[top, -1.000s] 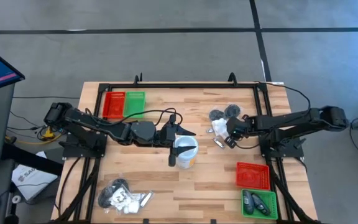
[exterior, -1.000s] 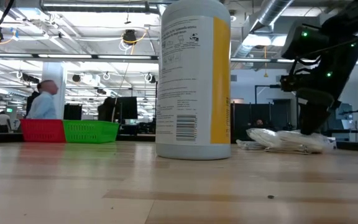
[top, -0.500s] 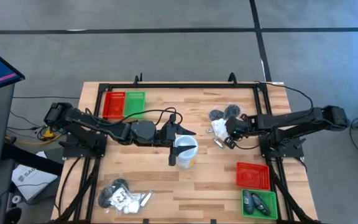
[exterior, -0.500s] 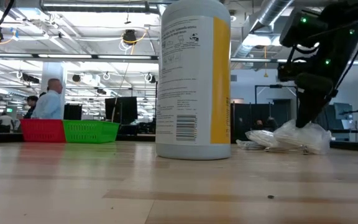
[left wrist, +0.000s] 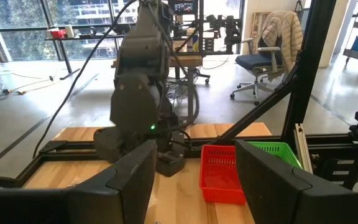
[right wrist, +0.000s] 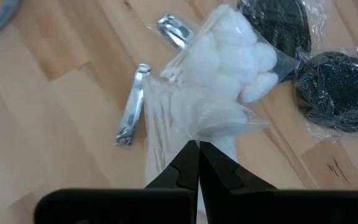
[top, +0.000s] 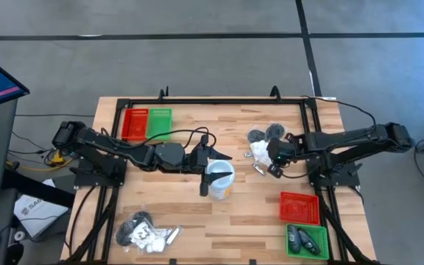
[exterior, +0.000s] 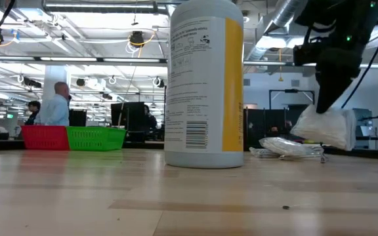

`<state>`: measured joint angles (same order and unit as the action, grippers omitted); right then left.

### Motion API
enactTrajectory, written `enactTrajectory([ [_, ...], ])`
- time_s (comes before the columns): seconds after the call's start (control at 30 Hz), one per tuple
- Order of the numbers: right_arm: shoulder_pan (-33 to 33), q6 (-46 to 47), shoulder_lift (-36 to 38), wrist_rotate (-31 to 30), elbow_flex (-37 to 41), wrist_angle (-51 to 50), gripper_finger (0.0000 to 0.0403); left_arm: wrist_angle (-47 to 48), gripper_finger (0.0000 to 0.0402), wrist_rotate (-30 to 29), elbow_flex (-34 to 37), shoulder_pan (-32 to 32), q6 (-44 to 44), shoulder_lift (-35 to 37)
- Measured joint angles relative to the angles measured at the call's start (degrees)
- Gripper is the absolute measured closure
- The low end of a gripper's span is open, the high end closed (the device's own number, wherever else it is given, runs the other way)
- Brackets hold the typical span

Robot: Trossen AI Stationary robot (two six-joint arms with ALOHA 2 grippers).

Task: Pick & Place Travel size toiletries
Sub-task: Put the white cotton pack into the bottom red basket

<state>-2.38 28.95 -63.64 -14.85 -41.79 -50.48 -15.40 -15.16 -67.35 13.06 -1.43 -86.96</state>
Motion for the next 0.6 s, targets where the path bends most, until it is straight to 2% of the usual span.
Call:
enactTrajectory([
  [0.2, -3.88, 0.92, 0.0, 0.27, -5.8, -6.33, 0.0403, 0.0, 0.0192, 0.0, 0.0, 0.0, 0.0, 0.0],
  [0.33, -7.26, 2.12, 0.0, 3.0, -9.38, -10.26, 0.0403, 0.0, 0.0192, 0.0, 0.0, 0.0, 0.0, 0.0],
  [0.6, -15.12, 10.95, 0.02, 6.63, -13.37, -19.1, 0.0403, 0.0, 0.0192, -0.01, 0.0, 0.0, 0.0, 0.0],
])
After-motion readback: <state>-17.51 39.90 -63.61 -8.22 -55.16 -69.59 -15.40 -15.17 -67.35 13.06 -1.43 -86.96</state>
